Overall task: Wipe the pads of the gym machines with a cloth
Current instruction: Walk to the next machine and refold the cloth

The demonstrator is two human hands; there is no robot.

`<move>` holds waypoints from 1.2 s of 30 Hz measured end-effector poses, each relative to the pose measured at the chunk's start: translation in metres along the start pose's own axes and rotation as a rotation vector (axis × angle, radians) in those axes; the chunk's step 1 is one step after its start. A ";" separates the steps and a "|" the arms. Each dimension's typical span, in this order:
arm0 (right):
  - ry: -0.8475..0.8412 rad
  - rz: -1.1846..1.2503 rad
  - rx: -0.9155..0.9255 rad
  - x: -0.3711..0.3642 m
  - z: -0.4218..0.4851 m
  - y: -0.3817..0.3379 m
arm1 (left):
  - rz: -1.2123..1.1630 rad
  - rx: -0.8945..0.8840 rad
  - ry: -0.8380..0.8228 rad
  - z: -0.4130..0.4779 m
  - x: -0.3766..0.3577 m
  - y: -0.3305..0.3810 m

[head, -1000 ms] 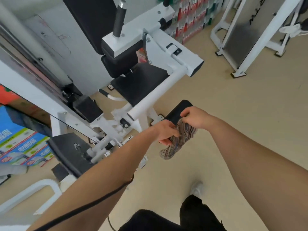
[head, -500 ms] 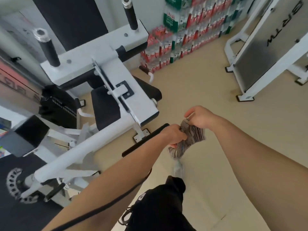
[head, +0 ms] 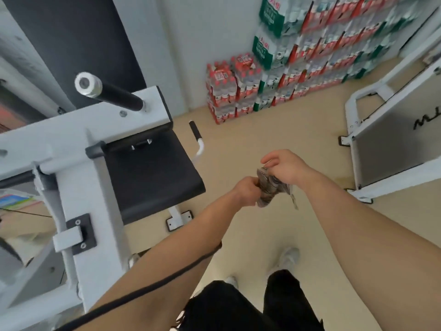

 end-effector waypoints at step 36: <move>-1.270 -0.969 0.424 -0.168 0.394 -0.321 | -0.564 0.743 1.049 0.193 0.367 -0.028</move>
Point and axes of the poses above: each hand's wrist, its own z-axis towards the middle knuckle, its own x-axis out of the back of the hand, y = z × x, the point moved 6 cm from there along z, towards the middle knuckle, and after that the axes turned 7 degrees about z, right-handed, at the moved point
